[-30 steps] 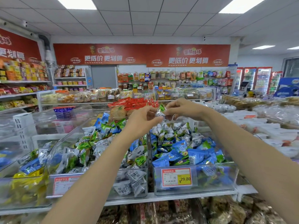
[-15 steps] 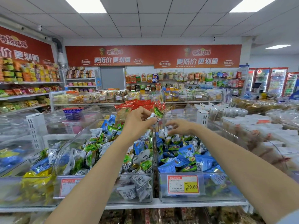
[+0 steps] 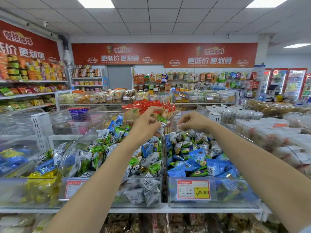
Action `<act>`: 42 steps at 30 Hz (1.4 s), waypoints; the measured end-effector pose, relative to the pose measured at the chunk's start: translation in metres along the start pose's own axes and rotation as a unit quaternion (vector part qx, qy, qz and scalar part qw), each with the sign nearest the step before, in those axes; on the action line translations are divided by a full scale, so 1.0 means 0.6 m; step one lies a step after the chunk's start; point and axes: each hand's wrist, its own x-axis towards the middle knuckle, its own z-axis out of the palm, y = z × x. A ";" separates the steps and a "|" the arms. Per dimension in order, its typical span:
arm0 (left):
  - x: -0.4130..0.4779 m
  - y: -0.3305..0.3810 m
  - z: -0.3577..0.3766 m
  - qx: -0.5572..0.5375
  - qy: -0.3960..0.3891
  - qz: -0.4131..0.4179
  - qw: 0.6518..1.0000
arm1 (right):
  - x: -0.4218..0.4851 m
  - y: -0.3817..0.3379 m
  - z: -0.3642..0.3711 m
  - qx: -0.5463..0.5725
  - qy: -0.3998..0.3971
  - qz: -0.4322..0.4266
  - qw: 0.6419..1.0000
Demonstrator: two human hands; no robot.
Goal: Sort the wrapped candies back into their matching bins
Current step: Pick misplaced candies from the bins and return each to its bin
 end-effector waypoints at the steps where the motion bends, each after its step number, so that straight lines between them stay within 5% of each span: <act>1: 0.002 0.000 0.003 0.016 0.002 0.007 1.000 | -0.008 -0.005 -0.011 0.023 0.019 -0.016 0.999; 5: 0.018 0.005 0.013 0.057 0.036 0.012 0.998 | -0.043 -0.037 -0.038 0.181 0.030 -0.063 0.981; 16: 0.017 0.005 0.020 0.014 0.077 0.022 0.997 | -0.040 -0.067 -0.007 0.172 0.031 -0.064 0.983; 19: 0.010 -0.004 0.002 0.010 0.077 0.015 0.997 | -0.007 -0.026 0.020 0.013 -0.040 -0.029 0.999; 22: 0.002 -0.010 -0.008 0.028 0.057 0.004 0.998 | 0.009 -0.004 0.051 -0.158 -0.154 0.011 0.975; 27: -0.010 -0.010 -0.024 0.044 0.037 -0.011 0.998 | 0.007 0.004 0.038 -0.152 -0.113 0.008 0.982; 31: -0.015 -0.011 -0.040 0.120 0.042 -0.021 0.992 | -0.008 -0.015 0.009 -0.061 -0.004 -0.033 0.998; 35: -0.014 -0.024 -0.066 0.253 0.003 -0.049 0.966 | -0.025 -0.070 -0.009 0.063 0.032 -0.103 0.992; 42: -0.028 -0.062 -0.115 0.470 -0.029 -0.123 0.873 | -0.018 -0.158 0.046 0.045 -0.034 -0.151 0.987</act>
